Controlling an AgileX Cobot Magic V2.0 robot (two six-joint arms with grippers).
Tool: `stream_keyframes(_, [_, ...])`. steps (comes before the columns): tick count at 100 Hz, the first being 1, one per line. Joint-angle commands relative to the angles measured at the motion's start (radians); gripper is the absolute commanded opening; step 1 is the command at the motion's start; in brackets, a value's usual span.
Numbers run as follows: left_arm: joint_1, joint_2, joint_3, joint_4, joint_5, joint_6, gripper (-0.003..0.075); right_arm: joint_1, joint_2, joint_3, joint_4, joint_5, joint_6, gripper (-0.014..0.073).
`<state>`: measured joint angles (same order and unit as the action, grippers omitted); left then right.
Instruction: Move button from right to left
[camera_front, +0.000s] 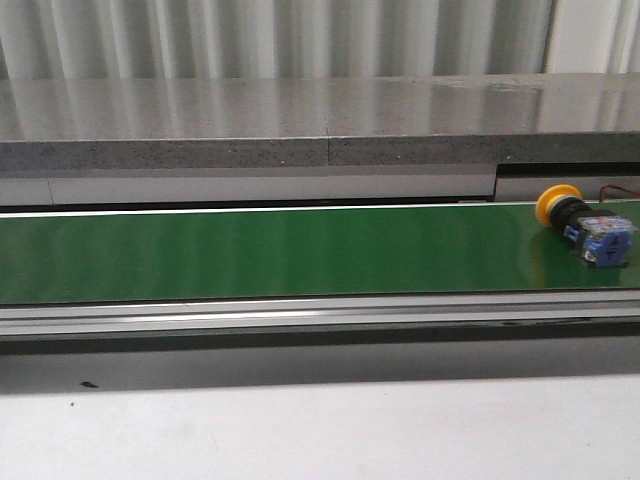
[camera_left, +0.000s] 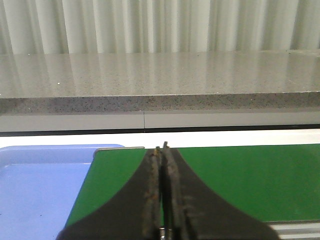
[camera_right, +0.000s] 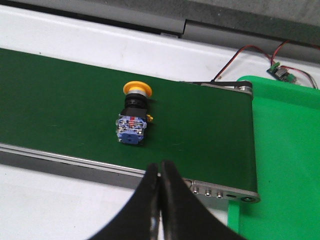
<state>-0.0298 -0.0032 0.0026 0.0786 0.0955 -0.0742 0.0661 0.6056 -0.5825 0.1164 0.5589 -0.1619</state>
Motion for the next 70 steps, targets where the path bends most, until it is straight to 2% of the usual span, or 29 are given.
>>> stream_keyframes(1, [-0.008,-0.026,0.038,-0.001,-0.082,-0.001,-0.0020,0.001,-0.093,0.027,0.002,-0.095,-0.008,-0.0059])
stream_keyframes(36, [-0.008,-0.026,0.038,-0.001,-0.082,-0.001,-0.0020,0.001,-0.400,0.165,0.004,-0.101,-0.008,-0.0059])
stream_keyframes(70, [-0.008,-0.026,0.031,-0.015,-0.136,-0.001,-0.0021,0.000,-0.437,0.168,0.004,-0.088,-0.008,-0.0059])
